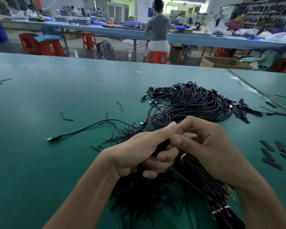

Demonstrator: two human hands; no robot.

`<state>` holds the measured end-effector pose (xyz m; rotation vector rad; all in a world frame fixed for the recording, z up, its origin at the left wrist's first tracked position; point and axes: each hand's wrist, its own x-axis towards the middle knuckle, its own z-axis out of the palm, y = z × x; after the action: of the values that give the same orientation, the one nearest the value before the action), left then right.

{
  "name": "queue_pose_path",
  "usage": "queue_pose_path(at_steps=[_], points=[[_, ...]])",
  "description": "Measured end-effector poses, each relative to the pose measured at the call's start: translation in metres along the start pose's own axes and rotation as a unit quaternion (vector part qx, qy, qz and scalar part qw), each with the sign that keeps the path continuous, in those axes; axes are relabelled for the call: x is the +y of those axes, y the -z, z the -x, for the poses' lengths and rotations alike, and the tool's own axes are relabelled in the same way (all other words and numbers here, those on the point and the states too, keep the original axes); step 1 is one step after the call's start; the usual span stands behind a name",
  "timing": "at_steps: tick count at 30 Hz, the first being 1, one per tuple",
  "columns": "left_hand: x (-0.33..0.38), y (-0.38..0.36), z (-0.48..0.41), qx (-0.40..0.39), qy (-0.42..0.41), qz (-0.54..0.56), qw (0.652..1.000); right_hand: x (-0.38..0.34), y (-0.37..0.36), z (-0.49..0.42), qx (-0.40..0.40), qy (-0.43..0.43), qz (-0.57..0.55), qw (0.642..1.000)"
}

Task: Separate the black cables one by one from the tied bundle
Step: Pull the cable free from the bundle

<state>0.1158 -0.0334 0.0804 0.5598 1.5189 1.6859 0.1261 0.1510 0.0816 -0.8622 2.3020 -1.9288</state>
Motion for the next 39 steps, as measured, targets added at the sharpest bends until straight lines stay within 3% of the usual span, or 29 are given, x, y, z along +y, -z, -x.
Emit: queue_pose_path(at_steps=[2, 10, 16, 19, 20, 23, 28, 31, 34, 36, 39], points=[[-0.001, 0.002, 0.000, -0.026, 0.010, 0.015, 1.000, 0.006, 0.001, 0.001, -0.039, -0.033, -0.056, 0.997], [-0.009, 0.003, -0.002, -0.060, 0.006, 0.095, 0.994, 0.014, 0.001, 0.001, -0.061, -0.044, 0.019, 0.997], [-0.014, 0.000, -0.017, 0.157, -0.086, 0.064, 0.982, 0.010, 0.005, 0.000, 0.011, -0.023, 0.037, 0.999], [-0.016, -0.001, -0.023, 0.231, -0.114, -0.007, 0.966, 0.009, -0.002, -0.002, 0.086, -0.005, 0.142, 0.986], [-0.016, -0.001, -0.024, 0.225, -0.105, 0.007, 0.969, 0.009, -0.004, -0.003, 0.110, 0.003, 0.172, 0.979], [-0.014, -0.003, -0.017, 0.104, -0.060, 0.051, 0.991, 0.009, -0.009, -0.003, 0.169, 0.017, 0.208, 0.963], [-0.019, -0.002, -0.020, 0.188, -0.102, -0.125, 0.969, 0.009, -0.012, -0.006, 0.225, 0.034, 0.194, 0.954], [-0.019, 0.006, -0.023, 0.252, -0.135, -0.284, 0.915, 0.012, -0.016, -0.006, 0.250, 0.019, 0.197, 0.948], [-0.020, 0.014, -0.019, 0.276, -0.155, -0.326, 0.891, 0.015, -0.019, -0.008, 0.255, -0.023, 0.189, 0.948], [-0.019, 0.020, -0.016, 0.320, -0.167, -0.289, 0.887, 0.016, -0.021, -0.008, 0.258, -0.049, 0.190, 0.946], [-0.017, 0.035, -0.010, 0.386, -0.178, -0.093, 0.900, 0.016, -0.025, -0.006, 0.229, -0.074, 0.248, 0.938]])
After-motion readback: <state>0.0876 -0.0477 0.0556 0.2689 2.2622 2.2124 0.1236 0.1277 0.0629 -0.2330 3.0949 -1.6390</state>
